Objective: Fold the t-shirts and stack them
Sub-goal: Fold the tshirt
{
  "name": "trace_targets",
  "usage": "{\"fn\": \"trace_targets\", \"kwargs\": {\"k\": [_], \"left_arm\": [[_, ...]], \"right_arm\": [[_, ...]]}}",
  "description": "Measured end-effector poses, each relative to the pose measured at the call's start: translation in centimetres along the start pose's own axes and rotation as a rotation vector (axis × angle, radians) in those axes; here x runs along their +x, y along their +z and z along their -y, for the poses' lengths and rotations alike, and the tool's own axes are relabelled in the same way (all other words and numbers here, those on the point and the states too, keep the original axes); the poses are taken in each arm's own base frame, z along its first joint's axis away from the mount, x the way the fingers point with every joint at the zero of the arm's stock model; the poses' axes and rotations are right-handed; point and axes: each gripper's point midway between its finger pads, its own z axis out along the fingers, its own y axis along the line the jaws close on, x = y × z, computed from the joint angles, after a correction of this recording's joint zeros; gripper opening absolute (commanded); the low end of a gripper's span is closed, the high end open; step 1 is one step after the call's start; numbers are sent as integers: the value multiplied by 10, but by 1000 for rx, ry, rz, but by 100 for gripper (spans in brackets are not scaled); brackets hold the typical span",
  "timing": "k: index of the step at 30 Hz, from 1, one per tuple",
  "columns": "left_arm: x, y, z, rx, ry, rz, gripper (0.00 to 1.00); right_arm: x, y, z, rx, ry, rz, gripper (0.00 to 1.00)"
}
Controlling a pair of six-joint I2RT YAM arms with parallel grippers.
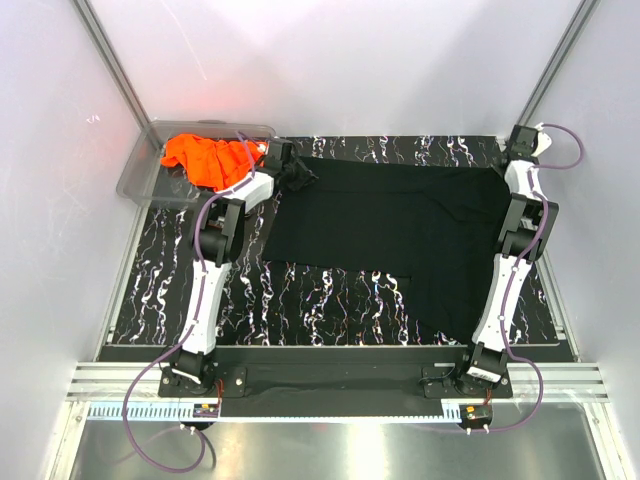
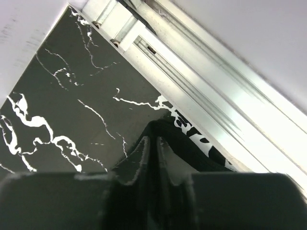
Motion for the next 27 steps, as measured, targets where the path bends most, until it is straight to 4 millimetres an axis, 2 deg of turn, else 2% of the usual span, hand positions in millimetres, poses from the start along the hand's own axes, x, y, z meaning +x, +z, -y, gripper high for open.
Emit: {"fn": "trace_targets", "kwargs": {"k": [1,3,5,6,7,9,12,16,18,21,23,27], "left_arm": [[0,0,1,2,10,-4,32],[-1,-2,3,3,38,-11,34],[0,-4,5,-1,66,-20,36],[0,-6,5,-3,87,-25,36],[2,-8,5,-8,109,-33,37],[6,-17,7,-18,155,-47,37],[12,-45,18,-17,221,-61,37],[29,-104,55,43,338,-64,31],[37,-129,72,86,390,-62,27],[61,-163,86,156,469,-99,27],[75,-179,76,168,509,-133,29],[95,-202,32,110,562,-205,28]], "right_arm": [[-2,-1,-1,0,-8,-1,25],[-9,-7,-3,2,-27,-4,30],[-20,-13,-6,0,-45,6,40],[-25,-18,-6,5,-55,10,43],[-28,-26,-3,23,-70,1,52],[-34,-41,0,49,-93,-15,56],[-46,-75,5,82,-121,-37,61],[-55,-134,8,80,-124,-76,60],[-48,-166,9,58,-112,-112,60],[-18,-202,11,21,-102,-180,60],[17,-219,8,-21,-116,-249,61],[89,-231,-4,-78,-221,-398,64]]}}
